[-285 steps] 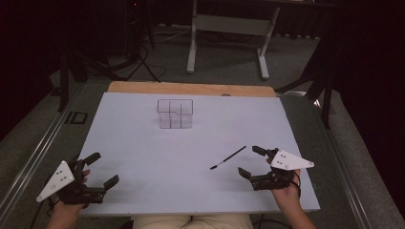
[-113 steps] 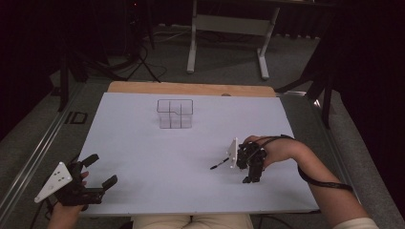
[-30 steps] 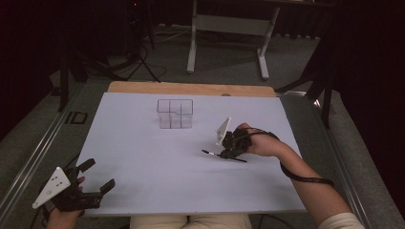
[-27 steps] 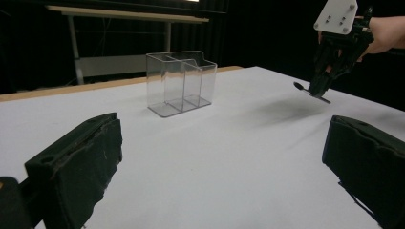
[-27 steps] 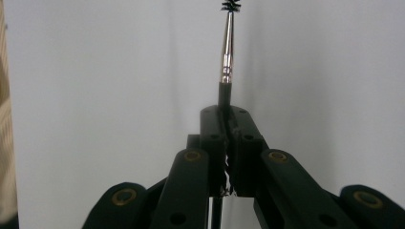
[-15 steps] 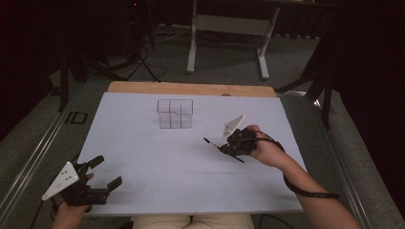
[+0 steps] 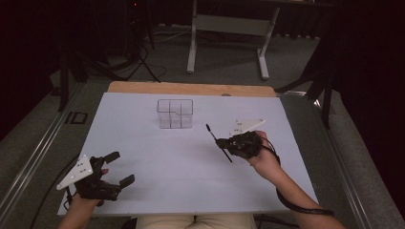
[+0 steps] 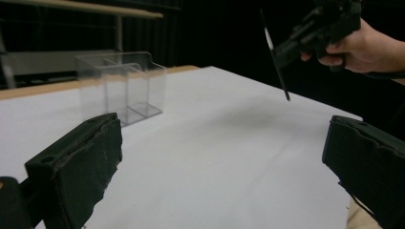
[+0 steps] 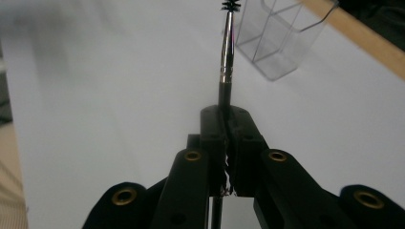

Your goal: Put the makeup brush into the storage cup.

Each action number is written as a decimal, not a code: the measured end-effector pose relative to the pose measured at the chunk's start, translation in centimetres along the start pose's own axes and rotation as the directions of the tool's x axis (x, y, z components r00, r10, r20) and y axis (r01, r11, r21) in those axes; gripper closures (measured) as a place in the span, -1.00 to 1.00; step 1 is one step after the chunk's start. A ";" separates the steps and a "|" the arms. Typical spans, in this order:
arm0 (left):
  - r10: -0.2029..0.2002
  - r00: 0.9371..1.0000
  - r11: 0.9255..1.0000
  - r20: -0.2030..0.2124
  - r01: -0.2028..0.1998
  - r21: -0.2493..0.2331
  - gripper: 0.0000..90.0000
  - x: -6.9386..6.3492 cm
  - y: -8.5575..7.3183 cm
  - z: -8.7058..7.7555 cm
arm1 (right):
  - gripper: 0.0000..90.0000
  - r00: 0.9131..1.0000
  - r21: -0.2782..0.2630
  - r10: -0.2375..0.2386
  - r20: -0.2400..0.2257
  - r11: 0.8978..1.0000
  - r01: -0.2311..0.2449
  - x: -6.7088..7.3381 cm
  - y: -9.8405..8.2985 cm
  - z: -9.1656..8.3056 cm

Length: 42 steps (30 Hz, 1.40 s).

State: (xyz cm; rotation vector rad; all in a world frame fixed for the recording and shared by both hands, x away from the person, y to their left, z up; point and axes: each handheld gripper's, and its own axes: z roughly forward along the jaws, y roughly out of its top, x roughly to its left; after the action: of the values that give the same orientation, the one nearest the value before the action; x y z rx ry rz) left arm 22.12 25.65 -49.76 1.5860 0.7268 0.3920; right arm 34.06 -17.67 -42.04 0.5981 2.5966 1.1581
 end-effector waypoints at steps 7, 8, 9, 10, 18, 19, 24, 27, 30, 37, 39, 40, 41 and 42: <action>0.007 1.000 0.999 0.020 -0.008 0.051 -0.98 -0.3 0.3 2.0 | 0.92 0.997 -0.102 0.078 0.020 0.992 -0.075 0.6 0.0 -0.4; 0.004 1.000 0.998 0.026 -0.006 0.059 -0.98 -0.3 0.5 2.3 | 0.92 0.996 -0.110 0.089 0.012 0.990 -0.087 0.7 0.0 -0.4; 0.000 1.000 0.998 0.031 -0.002 0.058 -0.98 -0.3 0.7 2.4 | 0.92 0.995 -0.124 0.096 0.011 0.988 -0.094 0.8 -0.1 -0.4; -0.003 0.999 0.999 0.032 0.001 0.054 -0.98 -0.4 0.8 2.5 | 0.92 0.994 -0.128 0.105 0.012 0.986 -0.103 0.9 -0.1 -0.4; -0.038 0.996 0.998 0.085 0.033 0.062 -0.98 -0.9 2.3 5.4 | 0.92 0.986 -0.224 0.165 -0.010 0.961 -0.163 1.4 0.1 0.0; -0.044 0.995 0.997 0.093 0.037 0.072 -0.98 -1.0 2.5 5.8 | 0.92 0.986 -0.231 0.166 -0.009 0.959 -0.164 1.6 0.2 0.1; -0.060 0.987 0.992 0.151 0.042 0.117 -0.98 -1.9 3.0 8.5 | 0.92 0.987 -0.259 0.158 -0.026 0.953 -0.159 2.4 1.4 1.1; -0.042 0.983 0.993 0.177 0.022 0.112 -0.98 -2.5 3.0 9.6 | 0.92 0.989 -0.279 0.147 -0.029 0.949 -0.149 2.8 2.1 1.5; -0.040 0.979 0.993 0.202 0.017 0.117 -0.98 -2.9 2.9 10.4 | 0.92 0.990 -0.300 0.134 -0.039 0.944 -0.139 3.3 2.8 1.7; -0.052 0.975 0.993 0.217 0.029 0.111 -0.82 -3.4 2.6 11.8 | 0.92 0.990 -0.378 0.118 -0.081 0.915 -0.140 4.6 3.9 2.2; -0.053 0.975 0.994 0.214 0.031 0.106 -0.65 -3.5 2.4 12.1 | 0.92 0.989 -0.389 0.114 -0.089 0.911 -0.140 5.0 4.1 2.4; -0.053 0.976 0.993 0.211 0.030 0.112 -0.64 -3.5 2.4 12.3 | 0.92 0.989 -0.398 0.114 -0.089 0.907 -0.140 5.2 4.2 2.5; -0.055 0.976 0.993 0.212 0.032 0.112 -0.56 -3.6 2.3 12.4 | 0.92 0.990 -0.402 0.109 -0.094 0.905 -0.138 5.4 4.4 2.6; -0.049 0.977 0.993 0.207 0.026 0.113 -0.45 -3.6 2.3 12.5 | 0.92 0.989 -0.405 0.106 -0.099 0.904 -0.138 5.6 4.5 2.7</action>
State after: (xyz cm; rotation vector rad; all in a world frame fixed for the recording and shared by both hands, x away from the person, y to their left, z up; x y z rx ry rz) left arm 27.93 13.78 -48.94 1.6849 0.6238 0.1553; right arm 31.33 -10.63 -40.75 0.6362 2.2870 1.7373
